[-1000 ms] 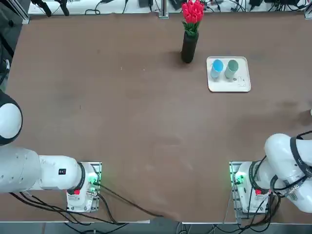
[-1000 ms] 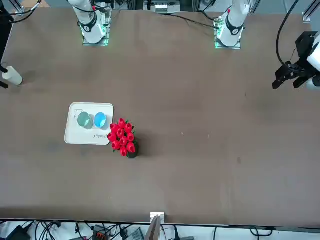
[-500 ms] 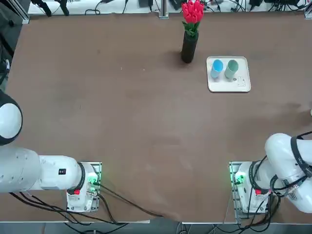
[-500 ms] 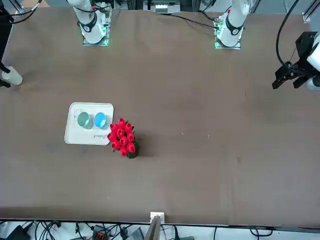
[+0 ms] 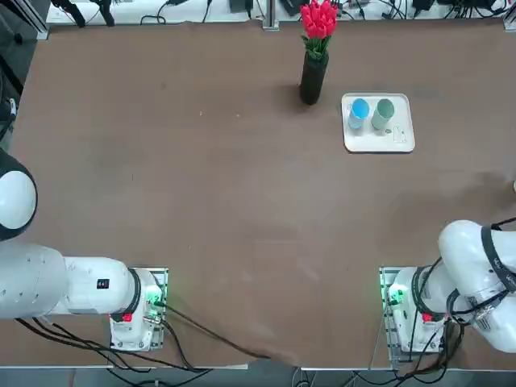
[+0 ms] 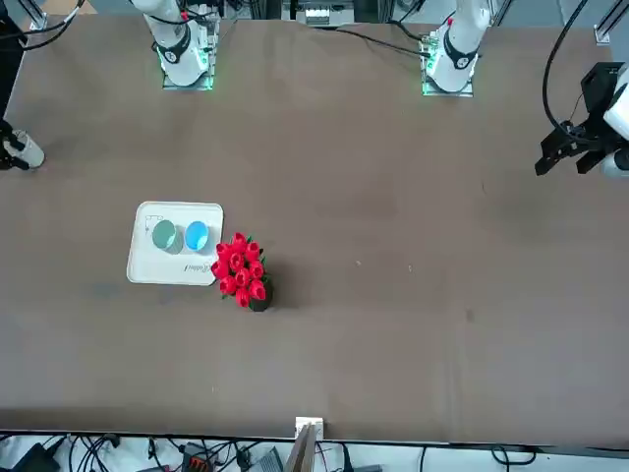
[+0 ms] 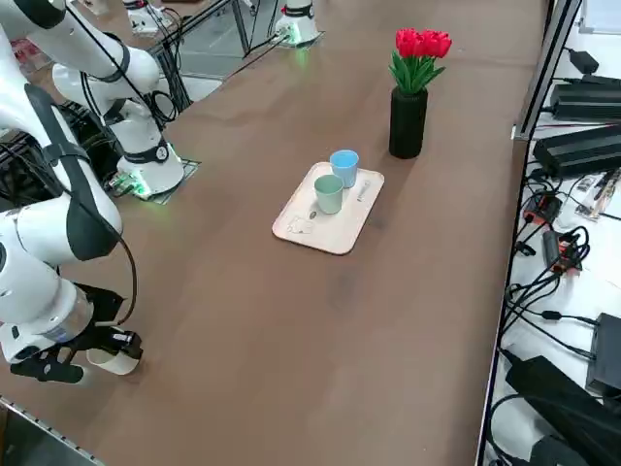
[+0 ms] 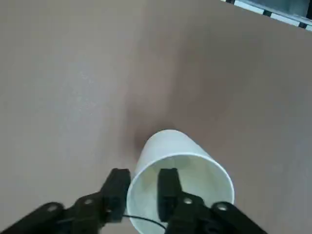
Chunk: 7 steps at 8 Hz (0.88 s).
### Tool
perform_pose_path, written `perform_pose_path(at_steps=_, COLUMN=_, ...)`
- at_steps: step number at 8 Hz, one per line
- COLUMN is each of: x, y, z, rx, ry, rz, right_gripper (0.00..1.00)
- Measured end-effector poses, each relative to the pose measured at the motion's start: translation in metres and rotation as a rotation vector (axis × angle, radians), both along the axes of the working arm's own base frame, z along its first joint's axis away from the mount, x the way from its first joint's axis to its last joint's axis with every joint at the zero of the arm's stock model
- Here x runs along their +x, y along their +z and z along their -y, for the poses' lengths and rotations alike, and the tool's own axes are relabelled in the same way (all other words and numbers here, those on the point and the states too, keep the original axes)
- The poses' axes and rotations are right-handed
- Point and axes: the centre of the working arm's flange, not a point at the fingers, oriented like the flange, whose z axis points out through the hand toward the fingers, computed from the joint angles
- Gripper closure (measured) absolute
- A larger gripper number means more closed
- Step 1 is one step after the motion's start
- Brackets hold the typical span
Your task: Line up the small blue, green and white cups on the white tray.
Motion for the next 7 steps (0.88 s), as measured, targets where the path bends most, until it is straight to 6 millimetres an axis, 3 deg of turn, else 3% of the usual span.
perform_pose_path(at_steps=1, x=0.001, y=0.000, z=0.000, rx=0.000, ry=0.001, rz=0.001, right_gripper=0.89)
perform_pose_path(at_steps=2, x=0.001, y=0.003, z=0.000, rx=-0.002, ry=0.001, rz=0.002, right_gripper=0.97)
perform_pose_path(at_steps=5, x=0.011, y=0.018, z=-0.008, rx=0.019, ry=0.022, rz=-0.008, right_gripper=0.97)
perform_pose_path(at_steps=7, x=0.051, y=0.071, z=-0.050, rx=0.094, ry=0.068, rz=-0.058, right_gripper=0.97)
